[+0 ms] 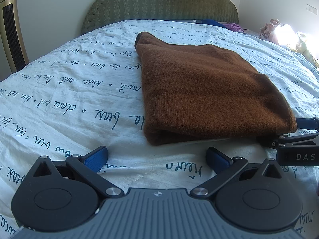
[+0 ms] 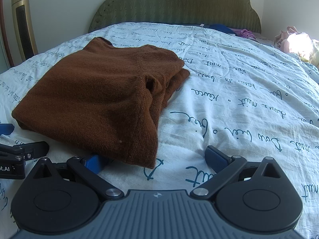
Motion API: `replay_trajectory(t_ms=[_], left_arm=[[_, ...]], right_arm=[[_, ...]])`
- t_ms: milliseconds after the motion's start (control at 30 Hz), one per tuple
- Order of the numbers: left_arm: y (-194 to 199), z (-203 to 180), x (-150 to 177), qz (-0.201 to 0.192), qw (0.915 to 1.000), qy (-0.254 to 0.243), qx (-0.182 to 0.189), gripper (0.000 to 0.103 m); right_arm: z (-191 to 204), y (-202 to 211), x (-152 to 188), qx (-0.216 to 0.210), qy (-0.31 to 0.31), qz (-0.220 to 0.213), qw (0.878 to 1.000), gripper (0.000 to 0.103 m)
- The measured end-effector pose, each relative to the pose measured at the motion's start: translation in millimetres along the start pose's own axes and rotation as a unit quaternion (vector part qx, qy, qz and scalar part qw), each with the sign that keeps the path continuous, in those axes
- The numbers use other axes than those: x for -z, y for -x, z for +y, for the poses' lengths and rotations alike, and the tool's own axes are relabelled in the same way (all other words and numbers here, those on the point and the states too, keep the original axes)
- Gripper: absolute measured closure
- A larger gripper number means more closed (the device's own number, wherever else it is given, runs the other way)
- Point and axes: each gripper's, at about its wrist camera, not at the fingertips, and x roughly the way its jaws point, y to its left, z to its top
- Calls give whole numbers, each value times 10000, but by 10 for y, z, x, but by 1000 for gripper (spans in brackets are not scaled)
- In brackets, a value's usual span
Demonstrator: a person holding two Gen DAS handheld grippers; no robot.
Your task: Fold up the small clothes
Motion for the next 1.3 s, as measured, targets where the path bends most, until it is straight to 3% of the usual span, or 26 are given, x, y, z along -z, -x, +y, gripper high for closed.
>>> replay_trajectory(t_ms=[1300], left_arm=[[2,24,-7,-28,10000,21,51,0]], right_arm=[[0,1,3,0,-1,-2,10000,0]])
